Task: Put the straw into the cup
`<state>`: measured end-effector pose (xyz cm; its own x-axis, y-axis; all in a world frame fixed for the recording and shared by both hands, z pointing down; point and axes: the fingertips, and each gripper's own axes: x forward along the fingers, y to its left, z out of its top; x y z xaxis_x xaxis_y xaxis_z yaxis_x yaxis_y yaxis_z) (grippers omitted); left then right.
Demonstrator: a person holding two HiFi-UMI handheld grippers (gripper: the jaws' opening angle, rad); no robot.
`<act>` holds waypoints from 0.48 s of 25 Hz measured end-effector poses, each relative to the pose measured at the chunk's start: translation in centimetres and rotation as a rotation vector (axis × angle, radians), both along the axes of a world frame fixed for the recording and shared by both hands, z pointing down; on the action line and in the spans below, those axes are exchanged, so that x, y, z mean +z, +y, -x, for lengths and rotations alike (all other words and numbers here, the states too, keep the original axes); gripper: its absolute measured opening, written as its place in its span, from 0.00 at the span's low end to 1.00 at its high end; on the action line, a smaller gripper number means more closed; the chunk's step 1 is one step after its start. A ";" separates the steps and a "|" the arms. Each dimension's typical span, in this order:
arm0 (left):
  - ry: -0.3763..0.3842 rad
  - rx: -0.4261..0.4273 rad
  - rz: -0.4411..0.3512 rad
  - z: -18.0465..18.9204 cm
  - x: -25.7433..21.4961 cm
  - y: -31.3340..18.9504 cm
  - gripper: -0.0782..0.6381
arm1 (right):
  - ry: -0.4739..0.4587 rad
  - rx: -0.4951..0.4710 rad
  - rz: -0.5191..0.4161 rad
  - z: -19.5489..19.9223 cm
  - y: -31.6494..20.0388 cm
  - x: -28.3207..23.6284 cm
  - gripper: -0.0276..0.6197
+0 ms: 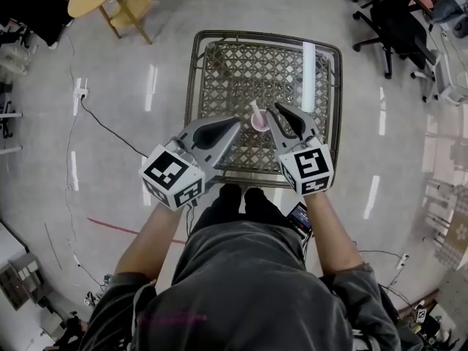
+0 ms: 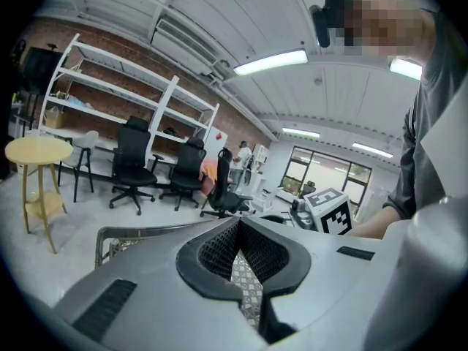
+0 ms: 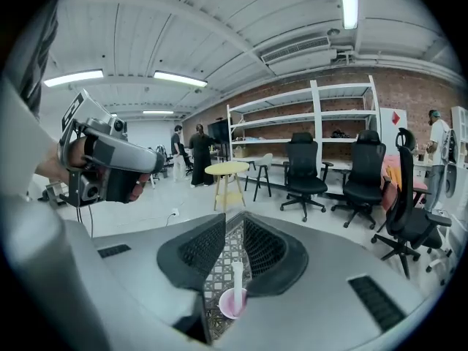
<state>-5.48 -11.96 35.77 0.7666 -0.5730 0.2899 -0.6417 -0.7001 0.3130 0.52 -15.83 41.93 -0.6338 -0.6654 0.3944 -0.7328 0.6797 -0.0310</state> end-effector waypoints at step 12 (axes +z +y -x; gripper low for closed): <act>-0.011 0.015 -0.055 -0.5 -2.3 -0.8 0.12 | -0.054 0.024 -0.063 -1.2 0.3 -5.6 0.11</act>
<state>-4.95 -12.76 33.48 0.7723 -0.5767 0.2665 -0.6340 -0.7259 0.2666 1.76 -15.48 36.34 -0.6369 -0.7030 0.3166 -0.7472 0.6640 -0.0286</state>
